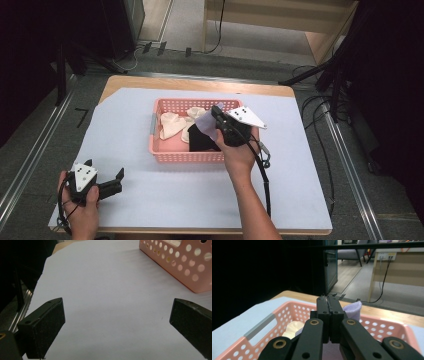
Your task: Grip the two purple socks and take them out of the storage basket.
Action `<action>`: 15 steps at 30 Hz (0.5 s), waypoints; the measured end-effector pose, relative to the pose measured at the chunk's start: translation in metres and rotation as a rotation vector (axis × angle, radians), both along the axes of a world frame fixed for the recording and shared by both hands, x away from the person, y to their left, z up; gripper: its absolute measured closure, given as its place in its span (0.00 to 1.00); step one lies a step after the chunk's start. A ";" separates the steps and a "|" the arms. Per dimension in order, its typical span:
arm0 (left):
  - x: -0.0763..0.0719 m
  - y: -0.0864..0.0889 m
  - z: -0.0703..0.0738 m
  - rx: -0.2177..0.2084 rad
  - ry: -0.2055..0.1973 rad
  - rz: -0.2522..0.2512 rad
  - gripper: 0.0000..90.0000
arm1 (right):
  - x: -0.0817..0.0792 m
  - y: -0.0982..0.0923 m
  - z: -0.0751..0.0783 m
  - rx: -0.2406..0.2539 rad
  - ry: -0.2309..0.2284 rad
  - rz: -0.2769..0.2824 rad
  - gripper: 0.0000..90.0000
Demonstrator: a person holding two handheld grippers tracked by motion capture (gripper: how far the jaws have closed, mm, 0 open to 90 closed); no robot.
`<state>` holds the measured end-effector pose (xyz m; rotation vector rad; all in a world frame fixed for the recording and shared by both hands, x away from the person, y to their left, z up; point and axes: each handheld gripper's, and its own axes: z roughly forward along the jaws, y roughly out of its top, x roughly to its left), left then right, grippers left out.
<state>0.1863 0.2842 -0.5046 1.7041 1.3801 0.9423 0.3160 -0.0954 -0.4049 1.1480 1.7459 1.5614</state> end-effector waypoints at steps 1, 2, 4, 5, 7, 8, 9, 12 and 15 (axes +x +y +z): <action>0.000 0.000 0.000 0.002 0.001 -0.001 0.01 | 0.000 -0.002 0.001 0.000 -0.007 -0.012 1.00; 0.000 0.000 0.000 0.001 0.001 -0.001 0.01 | 0.000 -0.005 0.002 0.001 -0.018 -0.022 1.00; 0.000 0.000 0.000 0.001 0.000 -0.001 0.01 | 0.000 -0.010 0.005 0.009 -0.027 -0.036 1.00; 0.000 0.000 0.000 0.000 -0.001 0.000 0.01 | 0.000 -0.013 0.006 0.014 -0.027 -0.042 1.00; 0.000 0.000 0.000 0.002 0.004 -0.001 0.01 | 0.001 -0.019 0.009 0.029 -0.037 -0.060 1.00; 0.000 0.000 0.000 0.002 0.003 -0.002 0.01 | 0.001 -0.021 0.010 0.035 -0.037 -0.066 1.00; 0.000 0.000 0.000 0.001 0.000 0.000 0.01 | 0.001 -0.024 0.012 0.041 -0.034 -0.073 1.00; 0.000 0.000 0.000 0.002 0.003 -0.004 0.01 | 0.001 -0.034 0.016 0.051 -0.045 -0.090 1.00; 0.000 0.000 0.000 0.002 -0.004 -0.004 0.01 | 0.000 -0.044 0.019 0.050 -0.054 -0.106 1.00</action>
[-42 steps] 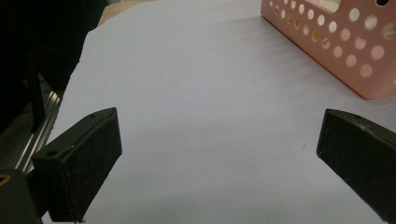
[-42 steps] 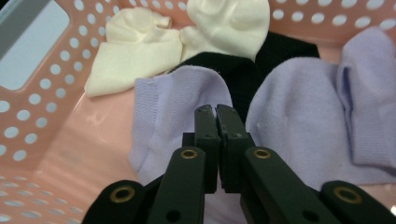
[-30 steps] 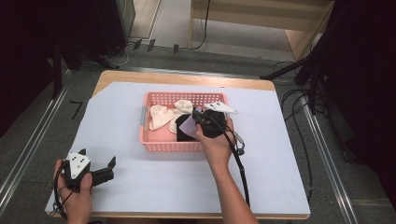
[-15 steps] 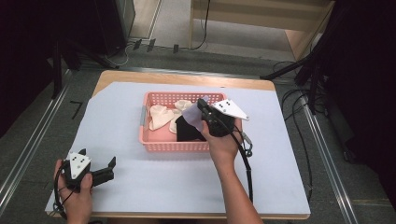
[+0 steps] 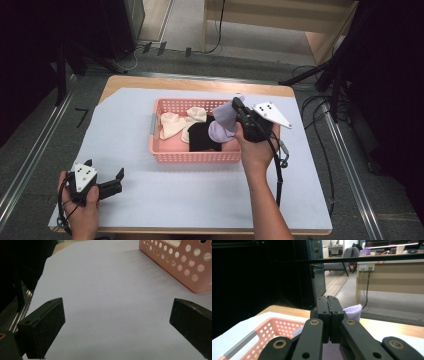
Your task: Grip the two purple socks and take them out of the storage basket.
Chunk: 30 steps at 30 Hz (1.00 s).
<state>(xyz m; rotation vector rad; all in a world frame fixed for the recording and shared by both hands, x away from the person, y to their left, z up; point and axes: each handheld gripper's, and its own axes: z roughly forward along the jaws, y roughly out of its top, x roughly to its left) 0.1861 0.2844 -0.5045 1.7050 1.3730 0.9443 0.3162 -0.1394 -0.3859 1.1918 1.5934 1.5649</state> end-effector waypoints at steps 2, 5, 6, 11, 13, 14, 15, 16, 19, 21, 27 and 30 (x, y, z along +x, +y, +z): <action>0.000 0.000 0.000 0.000 0.000 0.001 0.01 | -0.001 -0.006 0.001 0.007 0.001 -0.013 1.00; 0.000 0.000 0.000 0.002 0.001 0.002 0.01 | 0.000 -0.019 0.001 0.012 -0.006 -0.042 1.00; 0.000 0.000 0.000 0.003 0.001 0.002 0.01 | 0.000 -0.023 0.001 0.014 -0.002 -0.049 1.00; 0.000 -0.001 0.000 0.009 0.001 0.000 0.01 | 0.000 -0.047 -0.001 0.022 0.004 -0.101 1.00; 0.000 -0.001 0.000 0.011 -0.003 0.000 0.01 | -0.001 -0.056 -0.001 0.033 0.004 -0.122 1.00; 0.000 -0.001 0.000 0.008 -0.005 0.001 0.01 | -0.002 -0.061 -0.001 0.036 0.002 -0.133 1.00; 0.000 -0.001 0.000 0.009 -0.005 0.002 0.01 | -0.002 -0.066 -0.001 0.037 0.003 -0.142 1.00; 0.000 -0.001 0.000 0.005 -0.005 0.003 0.01 | -0.003 -0.071 -0.002 0.035 0.004 -0.151 1.00; 0.000 -0.001 0.000 0.009 -0.006 0.002 0.01 | -0.004 -0.082 -0.005 0.032 0.013 -0.174 1.00; 0.000 -0.001 0.000 0.010 -0.003 0.002 0.01 | -0.004 -0.088 -0.009 0.024 0.026 -0.188 1.00; 0.000 -0.001 0.000 0.010 -0.006 0.002 0.01 | -0.002 -0.103 -0.041 -0.013 0.094 -0.227 1.00; 0.000 -0.001 0.000 0.010 -0.006 0.001 0.01 | -0.002 -0.106 -0.061 -0.022 0.147 -0.249 1.00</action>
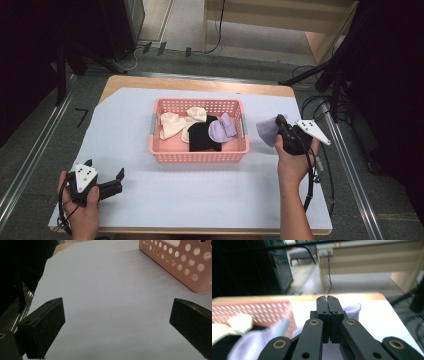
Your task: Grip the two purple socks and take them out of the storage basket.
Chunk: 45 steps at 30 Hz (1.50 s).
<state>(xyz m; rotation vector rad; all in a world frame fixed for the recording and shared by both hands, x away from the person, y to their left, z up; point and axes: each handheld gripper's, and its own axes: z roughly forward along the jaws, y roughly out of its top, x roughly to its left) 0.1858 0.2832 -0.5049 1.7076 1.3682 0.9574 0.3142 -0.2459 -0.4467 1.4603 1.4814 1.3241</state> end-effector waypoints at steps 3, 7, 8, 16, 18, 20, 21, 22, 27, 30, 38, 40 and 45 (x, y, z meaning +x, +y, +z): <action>0.000 0.000 0.000 0.000 0.001 0.000 0.01 | 0.000 -0.004 -0.020 -0.006 0.049 -0.010 0.99; 0.000 0.000 0.000 0.000 0.000 0.000 0.01 | -0.001 -0.006 -0.037 -0.013 0.086 -0.047 0.73; 0.000 0.000 0.000 0.001 0.003 0.001 0.01 | -0.003 -0.005 -0.037 -0.009 0.080 -0.070 0.66; 0.000 0.000 0.000 0.000 0.003 0.003 0.01 | -0.003 0.022 -0.021 -0.001 0.043 -0.011 0.57; 0.000 0.000 0.000 -0.001 0.003 0.001 0.01 | -0.001 0.033 -0.017 0.000 0.038 0.021 0.57; 0.000 0.000 0.000 -0.001 0.005 0.001 0.01 | 0.000 0.044 -0.014 -0.006 0.037 0.047 0.57; 0.000 0.000 0.000 0.001 0.009 0.000 0.01 | 0.000 0.051 -0.012 -0.006 0.030 0.057 0.56; 0.000 0.000 0.000 0.001 0.009 0.000 0.01 | 0.001 0.056 -0.011 -0.006 0.027 0.060 0.56; 0.000 0.000 0.000 -0.004 0.011 -0.001 0.01 | 0.006 0.077 -0.006 -0.034 0.025 0.097 0.56; 0.000 0.000 0.000 -0.005 0.011 0.001 0.01 | 0.008 0.092 -0.004 -0.054 0.030 0.127 0.55; 0.001 0.000 0.000 -0.007 0.008 0.000 0.01 | 0.020 0.127 -0.006 -0.105 0.118 0.198 0.57; 0.001 0.001 0.000 -0.007 0.009 0.000 0.01 | 0.025 0.137 -0.010 -0.113 0.170 0.211 0.59; 0.001 0.001 0.000 -0.007 0.012 -0.002 0.01 | 0.034 0.149 -0.017 -0.117 0.266 0.232 0.67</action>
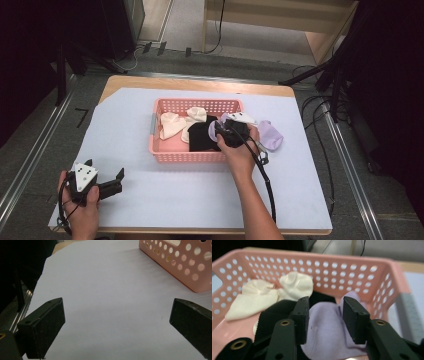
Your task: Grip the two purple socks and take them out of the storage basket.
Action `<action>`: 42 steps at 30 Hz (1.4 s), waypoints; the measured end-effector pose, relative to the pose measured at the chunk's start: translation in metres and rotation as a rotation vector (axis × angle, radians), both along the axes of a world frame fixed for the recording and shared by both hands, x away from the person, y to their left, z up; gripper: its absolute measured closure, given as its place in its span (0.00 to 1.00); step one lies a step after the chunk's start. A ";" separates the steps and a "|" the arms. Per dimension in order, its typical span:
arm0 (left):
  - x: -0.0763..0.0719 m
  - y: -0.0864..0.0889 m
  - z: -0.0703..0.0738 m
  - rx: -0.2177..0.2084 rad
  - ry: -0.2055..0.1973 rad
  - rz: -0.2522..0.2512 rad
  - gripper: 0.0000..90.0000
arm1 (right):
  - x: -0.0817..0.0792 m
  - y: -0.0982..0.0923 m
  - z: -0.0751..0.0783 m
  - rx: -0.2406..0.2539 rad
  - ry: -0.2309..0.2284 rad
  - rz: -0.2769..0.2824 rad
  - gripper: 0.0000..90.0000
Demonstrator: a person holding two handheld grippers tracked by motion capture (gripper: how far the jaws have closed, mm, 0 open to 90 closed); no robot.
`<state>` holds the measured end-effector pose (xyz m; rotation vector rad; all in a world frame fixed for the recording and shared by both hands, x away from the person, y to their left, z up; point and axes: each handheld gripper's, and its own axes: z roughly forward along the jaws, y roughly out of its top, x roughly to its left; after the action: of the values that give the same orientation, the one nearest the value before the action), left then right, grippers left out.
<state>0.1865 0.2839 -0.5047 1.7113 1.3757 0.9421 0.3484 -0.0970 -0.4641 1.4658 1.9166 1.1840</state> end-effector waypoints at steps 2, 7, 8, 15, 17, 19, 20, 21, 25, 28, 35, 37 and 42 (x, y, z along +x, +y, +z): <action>0.000 0.000 0.000 -0.001 0.000 -0.002 0.01 | 0.004 0.003 -0.003 -0.007 0.040 -0.002 0.68; 0.000 0.000 0.000 -0.001 0.002 -0.002 0.01 | 0.009 0.008 -0.008 0.053 0.155 0.012 0.74; 0.000 0.000 0.000 -0.001 0.003 -0.002 0.01 | 0.009 0.009 -0.009 0.056 0.164 0.015 0.75; 0.001 0.000 0.000 -0.001 0.002 -0.001 0.01 | 0.013 0.018 -0.012 0.007 0.306 -0.002 0.76; 0.001 0.000 0.000 -0.001 0.002 -0.001 0.01 | 0.014 0.020 -0.013 -0.027 0.328 0.001 0.76; 0.001 0.000 0.000 0.001 0.005 0.000 0.01 | 0.015 0.021 -0.013 -0.055 0.344 0.006 0.81; 0.001 0.000 0.000 0.001 0.005 0.000 0.01 | 0.016 0.022 -0.014 -0.070 0.351 0.006 0.86; 0.001 0.000 0.000 0.000 0.005 0.001 0.01 | 0.016 0.022 -0.014 -0.081 0.355 0.004 0.90; 0.001 0.000 0.000 -0.005 0.005 0.002 0.01 | 0.014 0.018 -0.014 -0.073 0.338 0.014 0.97; 0.001 0.000 0.000 -0.005 0.010 0.001 0.01 | 0.009 0.015 -0.012 -0.036 0.266 0.004 0.97; 0.001 0.000 0.000 0.002 0.015 0.001 0.01 | -0.008 0.011 0.018 0.103 0.106 0.032 0.97; 0.002 0.000 0.000 0.007 0.015 0.000 0.01 | -0.014 0.013 0.027 0.116 0.074 0.058 0.97; 0.001 0.000 0.000 0.005 0.010 0.002 0.01 | -0.031 0.030 0.053 0.172 -0.013 0.191 0.97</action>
<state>0.1879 0.2834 -0.5049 1.7208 1.3826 0.9395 0.3178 -0.0668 -0.4106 1.3781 2.0244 1.4730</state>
